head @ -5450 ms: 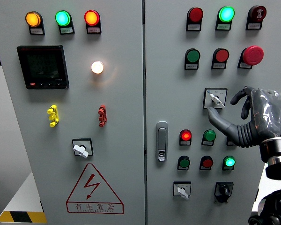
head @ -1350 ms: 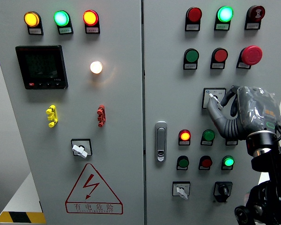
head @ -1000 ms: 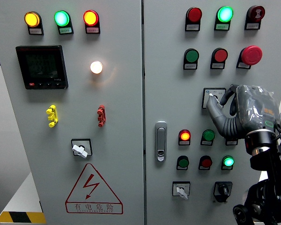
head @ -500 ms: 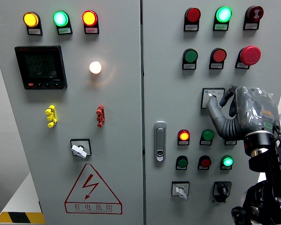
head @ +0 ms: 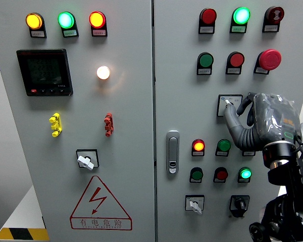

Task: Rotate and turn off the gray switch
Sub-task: 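Rotate the held knob counterclockwise with the right hand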

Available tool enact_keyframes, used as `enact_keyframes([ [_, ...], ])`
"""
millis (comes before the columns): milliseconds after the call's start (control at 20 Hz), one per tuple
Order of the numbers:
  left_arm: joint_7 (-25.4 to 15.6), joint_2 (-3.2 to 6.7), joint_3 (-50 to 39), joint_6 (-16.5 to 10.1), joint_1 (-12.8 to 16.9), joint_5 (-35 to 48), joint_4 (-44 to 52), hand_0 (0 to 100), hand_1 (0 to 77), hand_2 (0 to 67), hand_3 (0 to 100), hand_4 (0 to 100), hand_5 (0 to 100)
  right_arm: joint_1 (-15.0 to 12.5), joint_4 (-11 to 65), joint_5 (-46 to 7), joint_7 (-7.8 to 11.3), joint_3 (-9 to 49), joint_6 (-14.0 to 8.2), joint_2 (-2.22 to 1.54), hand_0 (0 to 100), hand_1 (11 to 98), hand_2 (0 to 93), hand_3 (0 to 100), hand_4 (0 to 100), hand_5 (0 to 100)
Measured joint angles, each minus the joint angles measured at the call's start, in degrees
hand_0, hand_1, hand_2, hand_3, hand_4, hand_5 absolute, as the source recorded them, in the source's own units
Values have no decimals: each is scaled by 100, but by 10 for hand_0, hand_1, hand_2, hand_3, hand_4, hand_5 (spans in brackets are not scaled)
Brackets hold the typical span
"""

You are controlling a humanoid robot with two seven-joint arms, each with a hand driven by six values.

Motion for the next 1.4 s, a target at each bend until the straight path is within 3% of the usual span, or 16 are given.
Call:
enact_keyframes([
  [900, 0, -5, 0, 0, 0, -1, 0, 0, 0, 132, 183, 95, 118, -1, -31, -1, -84, -64, -27, 0, 780, 363, 694, 946, 1000, 967],
  [1150, 0, 1, 0, 0, 0, -1, 0, 0, 0, 132, 183, 96, 118, -9, 7, -1, -91, -66, -108, 11, 842, 303, 597, 946, 1000, 967],
  [1400, 0, 0, 0, 0, 0, -1, 0, 0, 0, 132, 183, 95, 118, -46, 82, 15, -62, -67, -231, 24, 834, 298, 566, 971, 806, 1000],
])
